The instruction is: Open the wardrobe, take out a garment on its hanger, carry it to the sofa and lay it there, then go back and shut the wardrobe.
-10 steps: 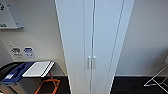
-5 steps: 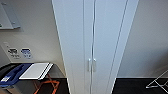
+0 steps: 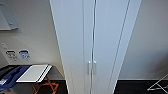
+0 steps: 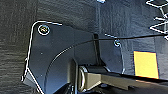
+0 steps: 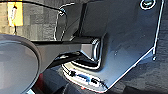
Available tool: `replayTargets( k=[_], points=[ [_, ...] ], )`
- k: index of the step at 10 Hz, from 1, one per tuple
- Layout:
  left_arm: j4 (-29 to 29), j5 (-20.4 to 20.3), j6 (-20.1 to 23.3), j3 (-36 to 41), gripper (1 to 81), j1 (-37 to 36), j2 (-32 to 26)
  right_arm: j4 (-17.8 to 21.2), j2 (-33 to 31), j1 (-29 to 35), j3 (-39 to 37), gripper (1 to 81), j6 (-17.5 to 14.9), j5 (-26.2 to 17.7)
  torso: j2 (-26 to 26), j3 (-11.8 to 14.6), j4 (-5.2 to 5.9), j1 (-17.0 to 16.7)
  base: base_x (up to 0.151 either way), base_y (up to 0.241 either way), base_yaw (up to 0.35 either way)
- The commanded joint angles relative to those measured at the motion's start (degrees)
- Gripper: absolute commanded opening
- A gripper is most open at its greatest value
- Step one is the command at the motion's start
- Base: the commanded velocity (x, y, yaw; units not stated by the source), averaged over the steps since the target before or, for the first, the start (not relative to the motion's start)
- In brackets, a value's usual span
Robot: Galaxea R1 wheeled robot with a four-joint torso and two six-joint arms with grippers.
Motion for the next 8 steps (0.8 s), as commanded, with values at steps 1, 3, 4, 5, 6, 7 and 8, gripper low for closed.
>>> replayTargets(
  k=[1,3,4,5,6,7,8],
  points=[
    [-0.24,2.79,-0.03,-0.06,81.1,-2.14,-1.32,-0.13,-1.53,2.11,0.62,81.1,-0.09,-3.19,0.02,0.0,0.0,0.0,0.109,0.0,0.0],
    [-0.33,2.88,-0.03,-1.04,81.1,-2.14,-1.23,-0.04,-1.53,2.36,0.1,81.1,-0.09,-3.19,0.0,0.0,0.0,0.0,0.109,0.0,0.0],
    [-0.33,2.88,-0.03,-1.04,81.1,-2.14,-1.23,-0.04,-1.53,2.46,0.01,81.1,-0.09,-3.19,0.02,0.0,0.0,0.0,0.107,0.0,0.0],
    [-0.33,2.88,-0.03,-1.04,81.1,-2.14,-1.06,-0.04,-1.53,2.46,0.01,81.1,-0.01,-3.19,0.02,0.0,0.0,0.0,0.099,0.0,0.0],
    [-0.33,2.88,-0.03,-1.04,81.1,-2.14,-1.05,-0.13,-1.53,2.46,-0.08,81.1,-0.09,-3.19,0.02,0.0,0.0,0.02,0.088,0.0,0.0],
    [-0.33,2.88,-0.03,-1.04,81.1,-2.14,-0.97,-0.13,-1.45,2.46,-0.17,81.1,-0.09,-3.19,0.02,0.0,0.0,0.04,0.082,0.0,0.0],
    [-0.33,2.88,-0.03,-1.04,81.1,-2.14,-0.97,-0.13,-1.44,2.46,-0.34,81.1,-0.09,-3.19,0.02,0.0,0.0,0.02,0.07,0.0,0.0]
  ],
)
